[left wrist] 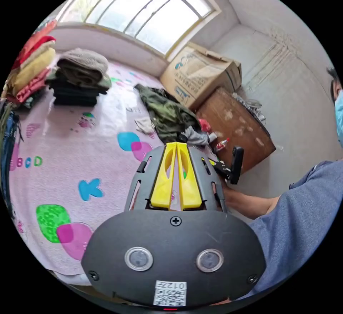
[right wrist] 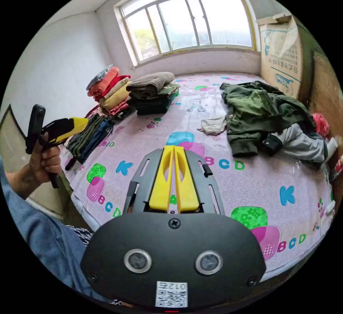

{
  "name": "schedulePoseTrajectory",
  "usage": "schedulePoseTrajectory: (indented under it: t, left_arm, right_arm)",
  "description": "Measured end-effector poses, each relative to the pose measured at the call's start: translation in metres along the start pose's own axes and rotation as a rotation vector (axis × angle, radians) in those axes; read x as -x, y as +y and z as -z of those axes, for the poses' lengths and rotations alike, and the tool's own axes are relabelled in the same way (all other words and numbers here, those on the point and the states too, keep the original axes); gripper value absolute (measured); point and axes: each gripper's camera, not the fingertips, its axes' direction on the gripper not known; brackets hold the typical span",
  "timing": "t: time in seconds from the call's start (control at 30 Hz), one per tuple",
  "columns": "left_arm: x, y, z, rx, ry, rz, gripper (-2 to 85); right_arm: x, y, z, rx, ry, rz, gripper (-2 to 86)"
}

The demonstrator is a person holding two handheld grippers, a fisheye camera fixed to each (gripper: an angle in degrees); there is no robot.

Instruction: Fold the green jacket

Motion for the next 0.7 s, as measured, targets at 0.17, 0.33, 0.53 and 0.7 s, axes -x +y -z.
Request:
schedulePoseTrajectory:
  t: [0.17, 0.33, 0.53, 0.7]
  left_arm:
    - [-0.047, -0.002, -0.157, 0.195, 0.025, 0.007, 0.4]
    - [-0.090, -0.015, -0.268, 0.255, 0.027, 0.011, 0.4]
    - [-0.077, -0.029, -0.334, 0.269, -0.068, 0.084, 0.5]
    - [-0.053, -0.034, -0.382, 0.275, -0.101, 0.172, 0.4]
  right_arm:
    - [-0.190, -0.009, 0.065, -0.007, -0.015, -0.270, 0.7]
    - [-0.345, -0.062, 0.073, -0.011, -0.100, -0.454, 2.2]
    - [-0.425, -0.180, 0.052, 0.001, -0.089, -0.358, 7.7]
    - [-0.450, -0.283, 0.014, 0.106, 0.035, -0.162, 12.9]
